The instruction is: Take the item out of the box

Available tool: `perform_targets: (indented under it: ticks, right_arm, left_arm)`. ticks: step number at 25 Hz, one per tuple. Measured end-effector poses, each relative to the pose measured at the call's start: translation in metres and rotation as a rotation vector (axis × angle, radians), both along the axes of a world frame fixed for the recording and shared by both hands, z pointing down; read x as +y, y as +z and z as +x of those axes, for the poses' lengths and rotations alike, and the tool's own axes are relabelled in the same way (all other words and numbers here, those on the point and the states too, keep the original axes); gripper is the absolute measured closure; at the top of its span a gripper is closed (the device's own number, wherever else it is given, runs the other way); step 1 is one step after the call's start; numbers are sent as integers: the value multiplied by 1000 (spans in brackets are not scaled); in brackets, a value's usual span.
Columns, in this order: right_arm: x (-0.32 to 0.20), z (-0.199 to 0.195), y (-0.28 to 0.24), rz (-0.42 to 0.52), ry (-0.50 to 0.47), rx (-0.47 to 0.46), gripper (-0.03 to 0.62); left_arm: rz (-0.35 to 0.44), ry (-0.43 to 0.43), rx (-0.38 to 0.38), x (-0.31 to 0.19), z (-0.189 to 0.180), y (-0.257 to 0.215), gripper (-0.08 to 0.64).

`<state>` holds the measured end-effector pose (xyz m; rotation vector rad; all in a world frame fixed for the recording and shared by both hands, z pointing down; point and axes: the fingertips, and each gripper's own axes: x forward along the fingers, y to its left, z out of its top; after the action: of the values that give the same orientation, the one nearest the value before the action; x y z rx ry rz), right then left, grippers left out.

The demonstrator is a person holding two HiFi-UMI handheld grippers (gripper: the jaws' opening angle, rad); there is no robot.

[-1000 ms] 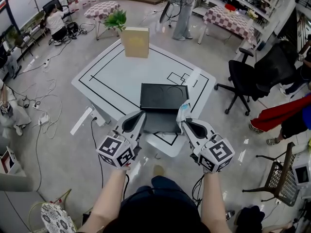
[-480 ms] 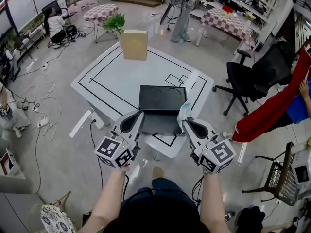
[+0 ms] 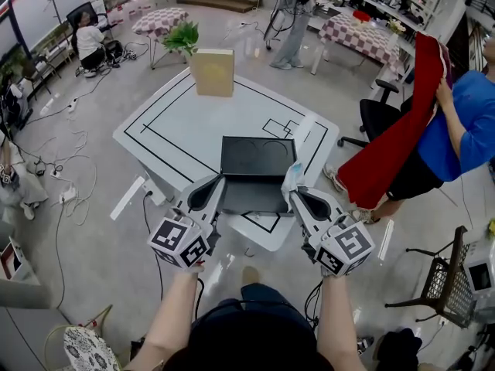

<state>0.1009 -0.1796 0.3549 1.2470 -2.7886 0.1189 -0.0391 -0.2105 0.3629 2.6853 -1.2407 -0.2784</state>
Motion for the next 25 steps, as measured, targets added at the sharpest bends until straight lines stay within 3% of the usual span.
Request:
perform_targets:
  ticks: [25]
  right_arm:
    - [-4, -3, 2, -12, -15, -4, 583]
  left_arm:
    - [-16, -21, -10, -2, -7, 5, 552]
